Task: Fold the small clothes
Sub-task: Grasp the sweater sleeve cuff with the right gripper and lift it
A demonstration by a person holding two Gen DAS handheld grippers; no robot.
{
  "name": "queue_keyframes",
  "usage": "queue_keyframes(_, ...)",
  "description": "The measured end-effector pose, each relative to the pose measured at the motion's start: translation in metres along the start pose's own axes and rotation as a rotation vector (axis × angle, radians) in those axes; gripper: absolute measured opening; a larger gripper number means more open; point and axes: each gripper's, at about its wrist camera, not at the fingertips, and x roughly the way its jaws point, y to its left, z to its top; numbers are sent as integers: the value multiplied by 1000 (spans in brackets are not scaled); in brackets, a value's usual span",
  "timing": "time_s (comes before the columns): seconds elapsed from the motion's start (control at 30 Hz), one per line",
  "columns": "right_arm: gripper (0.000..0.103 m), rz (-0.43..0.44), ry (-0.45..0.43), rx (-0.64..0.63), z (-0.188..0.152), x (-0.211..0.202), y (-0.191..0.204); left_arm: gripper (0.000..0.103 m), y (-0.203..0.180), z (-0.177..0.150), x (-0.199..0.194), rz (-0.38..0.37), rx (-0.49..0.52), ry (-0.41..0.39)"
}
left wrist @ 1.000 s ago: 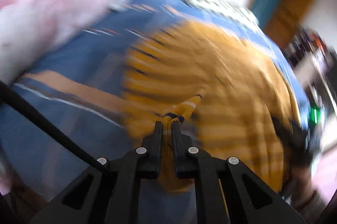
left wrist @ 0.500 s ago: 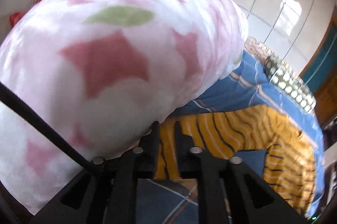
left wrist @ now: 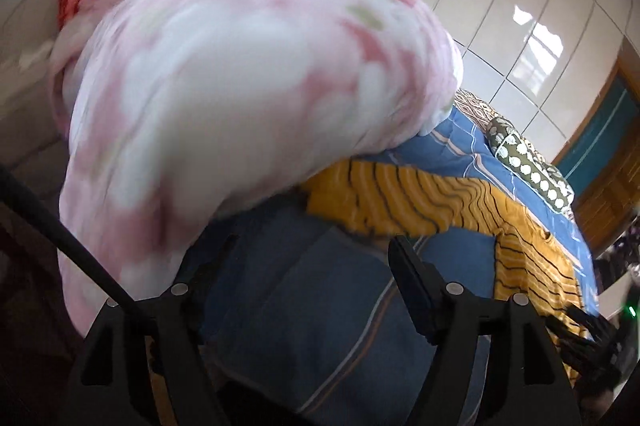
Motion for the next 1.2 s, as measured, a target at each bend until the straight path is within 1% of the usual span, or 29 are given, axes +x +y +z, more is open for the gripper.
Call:
queue_keyframes(0.03,71,37,4,-34,8,7,17,73,7,-5,-1,-12,-12,15)
queue_keyframes(0.1,71,124,-1,-147,30,26,74,73,16,-12,0,-35,-19,37)
queue_keyframes(0.17,71,173,-27,-266,48,41,131,73,22,-19,-2,-38,-1,41)
queue_keyframes(0.27,71,225,-69,-395,70,55,199,73,30,-28,-5,-13,33,36)
queue_keyframes(0.3,71,226,-81,-431,74,59,218,73,35,-31,-6,-5,39,35)
queue_keyframes(0.33,71,208,-98,-477,80,65,240,73,39,-34,-7,4,43,36)
queue_keyframes(0.4,71,162,-126,-528,88,76,265,73,48,-39,-6,17,42,45)
queue_keyframes(0.47,70,136,-114,-540,95,88,281,73,56,-43,-1,22,29,63)
queue_keyframes(0.5,62,136,-103,-534,97,95,286,73,60,-45,-1,21,21,68)
queue_keyframes(0.53,35,131,-89,-527,98,99,288,73,61,-46,0,19,14,71)
queue_keyframes(0.57,16,124,-70,-513,100,101,289,73,62,-47,0,15,9,73)
queue_keyframes(0.6,5,126,-57,-484,103,103,286,73,61,-47,1,10,8,74)
queue_keyframes(0.63,5,164,-67,-422,108,96,273,73,59,-48,0,2,13,70)
queue_keyframes(0.73,5,173,-105,-279,114,68,231,73,48,-48,-1,-12,39,64)
queue_keyframes(0.83,5,161,-159,-84,117,31,153,73,32,-48,-3,-42,62,62)
queue_keyframes(0.9,5,131,-176,38,112,13,97,73,21,-49,-4,-59,80,62)
queue_keyframes(0.93,5,90,-182,112,109,9,50,73,15,-51,-5,-67,92,63)
queue_keyframes(1.0,5,4,-183,194,93,-2,-8,73,5,-54,-7,-79,110,69)
queue_keyframes(1.03,5,-54,-169,240,83,-4,-44,73,-1,-55,-7,-86,119,74)
queue_keyframes(1.07,5,-109,-148,299,70,-3,-85,73,-8,-56,-6,-93,128,81)
queue_keyframes(1.1,5,-152,-126,348,59,-2,-117,73,-15,-57,-6,-100,138,89)
queue_keyframes(1.17,5,-265,-62,468,20,1,-187,73,-25,-57,-3,-112,156,101)
queue_keyframes(1.2,5,-301,-32,516,5,5,-219,73,-34,-58,-3,-117,171,109)
